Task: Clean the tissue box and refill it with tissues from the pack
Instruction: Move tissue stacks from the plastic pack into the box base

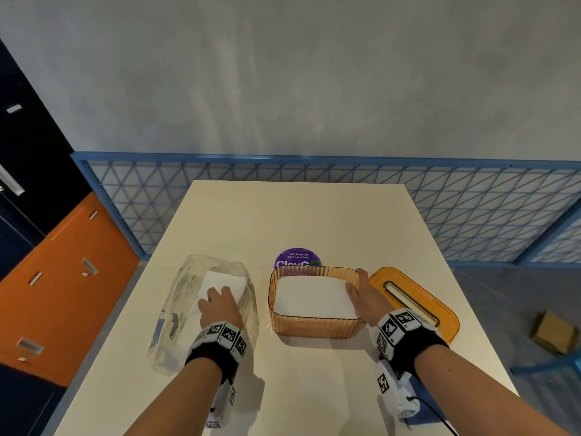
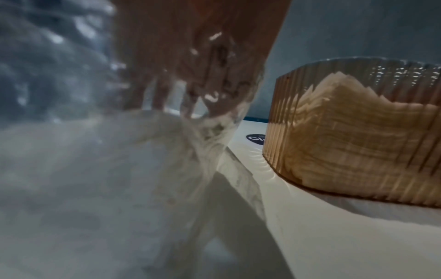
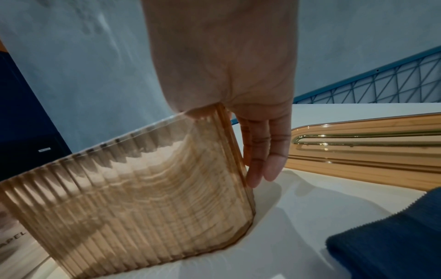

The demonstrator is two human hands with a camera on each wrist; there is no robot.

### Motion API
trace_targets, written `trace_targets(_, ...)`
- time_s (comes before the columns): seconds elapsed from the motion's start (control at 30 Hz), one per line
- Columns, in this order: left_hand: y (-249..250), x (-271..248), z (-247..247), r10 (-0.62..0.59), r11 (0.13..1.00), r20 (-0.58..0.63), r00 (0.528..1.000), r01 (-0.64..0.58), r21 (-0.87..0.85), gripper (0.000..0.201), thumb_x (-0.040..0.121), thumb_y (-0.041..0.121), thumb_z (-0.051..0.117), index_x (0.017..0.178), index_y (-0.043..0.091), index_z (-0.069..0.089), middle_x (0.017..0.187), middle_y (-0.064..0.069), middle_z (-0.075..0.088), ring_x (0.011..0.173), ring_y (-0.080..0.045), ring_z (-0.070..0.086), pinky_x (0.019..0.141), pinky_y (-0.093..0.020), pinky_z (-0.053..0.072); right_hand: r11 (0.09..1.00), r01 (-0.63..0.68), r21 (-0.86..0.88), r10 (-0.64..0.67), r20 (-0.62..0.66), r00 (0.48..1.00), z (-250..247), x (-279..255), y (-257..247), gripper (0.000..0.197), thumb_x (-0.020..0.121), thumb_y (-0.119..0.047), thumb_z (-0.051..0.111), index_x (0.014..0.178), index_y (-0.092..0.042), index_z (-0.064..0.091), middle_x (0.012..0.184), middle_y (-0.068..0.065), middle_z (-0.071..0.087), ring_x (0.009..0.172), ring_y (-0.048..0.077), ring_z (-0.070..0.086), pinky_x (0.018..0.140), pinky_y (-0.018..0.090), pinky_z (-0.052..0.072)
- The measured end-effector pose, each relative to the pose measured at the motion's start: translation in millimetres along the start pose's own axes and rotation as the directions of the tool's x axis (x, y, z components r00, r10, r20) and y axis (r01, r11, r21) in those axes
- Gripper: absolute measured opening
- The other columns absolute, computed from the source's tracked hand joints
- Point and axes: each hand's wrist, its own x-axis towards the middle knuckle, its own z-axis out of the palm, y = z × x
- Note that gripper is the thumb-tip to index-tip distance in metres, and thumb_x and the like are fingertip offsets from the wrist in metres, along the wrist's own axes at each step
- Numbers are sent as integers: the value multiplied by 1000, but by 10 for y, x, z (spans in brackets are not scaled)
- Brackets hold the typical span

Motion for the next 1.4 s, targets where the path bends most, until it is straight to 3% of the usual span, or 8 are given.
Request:
trace_targets(0.3, -190, -56, -263, 17, 1000, -9, 1000, -17, 9, 38, 94, 12, 46, 130, 11, 37, 132, -10, 42, 125, -27, 42, 96, -36, 44, 999, 35, 17, -35, -3, 999, 7, 25, 29, 53, 101, -40, 24, 146, -16, 8, 68, 3, 47, 57, 15, 46, 47, 24, 34)
trace_targets(0.43, -327, -220, -645, 74, 981, -255, 964, -116, -153, 30, 93, 9, 42, 122, 8, 49, 115, -15, 54, 108, -33, 54, 79, -40, 47, 996, 37, -76, -31, 72, 997, -79, 54, 38, 58, 99, -45, 27, 147, -17, 11, 125, 17, 48, 103, 29, 55, 76, 33, 47)
trace_targets(0.57, -248, -431, -1015, 272, 904, -562, 781, -408, -130, 15, 86, 7, 55, 101, 9, 58, 89, -11, 55, 82, -30, 55, 55, -32, 38, 972, 234, -26, -234, -214, 948, -289, -91, -159, 49, 99, -38, 35, 142, -14, 33, 140, 16, 36, 129, 34, 38, 106, 40, 33)
trace_targets(0.73, 147, -538, -986, 595, 661, -639, 487, -749, 44, 33, 69, 2, 73, 95, 21, 65, 77, -5, 56, 68, -27, 54, 50, -31, 41, 844, 123, 522, -268, 212, 940, -533, -494, -752, 50, 95, -58, 25, 117, -21, 51, 105, 13, 68, 87, 26, 64, 73, 34, 48)
trace_targets(0.9, 460, -600, -819, 643, 583, -672, 367, -803, 119, 34, 70, 11, 60, 96, 31, 51, 88, 0, 57, 85, -17, 42, 69, -28, 31, 731, 145, 667, -359, 195, 913, -619, -619, -869, 28, 95, -38, 49, 113, -19, 58, 115, 11, 64, 95, 27, 66, 77, 38, 57)
trace_targets(1.07, 429, -634, -735, 607, 537, -624, 493, -833, -136, 67, 67, 50, 63, 127, 37, 37, 135, 2, 30, 127, -19, 29, 105, -54, 29, 704, 252, 664, -399, 76, 914, -723, -571, -643, 23, 95, -15, 52, 116, -19, 58, 118, 7, 66, 110, 27, 63, 96, 44, 50)
trace_targets(1.2, 418, -653, -725, 476, 321, -571, 669, -737, -595, 83, 67, 69, 57, 135, 50, 13, 148, 14, 11, 138, -1, 12, 118, -30, 16, 651, 284, 704, -361, -42, 932, -759, -575, -566, 23, 95, -16, 51, 118, -19, 57, 111, -2, 67, 101, 16, 65, 87, 33, 54)
trace_targets(1.4, 492, -427, -817, 352, 48, -235, 906, -269, -962, 79, 84, 21, 57, 145, 34, 8, 139, -4, 36, 133, -19, 33, 100, -31, 33, 663, 347, 663, -317, -171, 933, -691, -500, -549, 23, 94, -15, 53, 116, -15, 56, 115, 8, 63, 105, 26, 59, 88, 36, 50)
